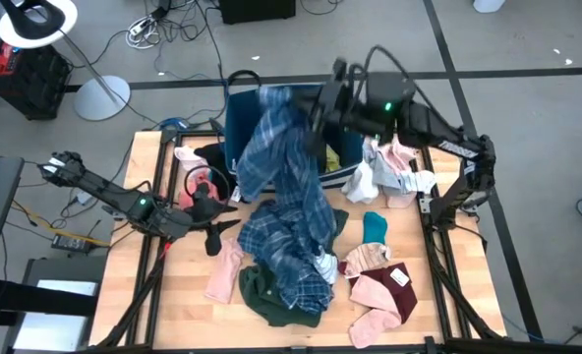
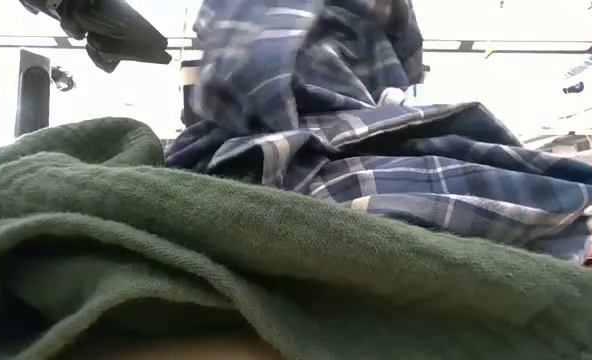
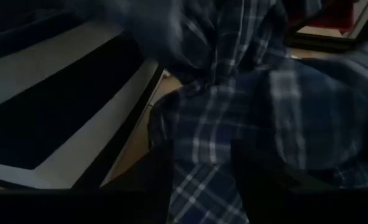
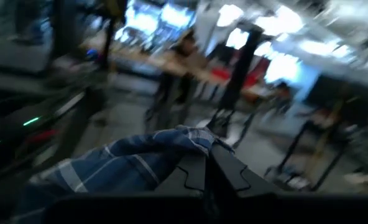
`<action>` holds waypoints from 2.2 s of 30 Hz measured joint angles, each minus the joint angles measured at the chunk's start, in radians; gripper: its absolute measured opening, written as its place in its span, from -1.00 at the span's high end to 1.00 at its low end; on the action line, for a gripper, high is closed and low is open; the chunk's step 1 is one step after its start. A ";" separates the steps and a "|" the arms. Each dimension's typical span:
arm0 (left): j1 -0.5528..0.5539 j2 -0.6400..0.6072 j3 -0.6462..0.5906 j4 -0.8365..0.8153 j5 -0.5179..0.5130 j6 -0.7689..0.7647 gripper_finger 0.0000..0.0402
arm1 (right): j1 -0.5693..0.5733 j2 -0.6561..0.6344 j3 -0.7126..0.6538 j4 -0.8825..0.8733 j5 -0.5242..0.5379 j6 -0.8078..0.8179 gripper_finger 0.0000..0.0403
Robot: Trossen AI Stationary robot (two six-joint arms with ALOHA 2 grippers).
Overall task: Sort clothes
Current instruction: Put the blue checkered polo into the blue laundry bin
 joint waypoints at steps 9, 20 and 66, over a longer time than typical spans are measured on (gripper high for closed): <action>0.000 0.000 0.000 -0.001 0.000 0.011 0.19 | -0.237 -0.001 -0.040 -0.132 0.028 0.166 1.00; 0.000 0.000 0.000 0.000 0.000 0.011 0.19 | -0.363 0.000 -0.297 -0.402 -0.227 0.460 0.73; 0.000 0.000 0.000 -0.007 -0.008 0.010 0.19 | 0.413 -0.517 -0.952 -0.386 0.181 0.952 -0.13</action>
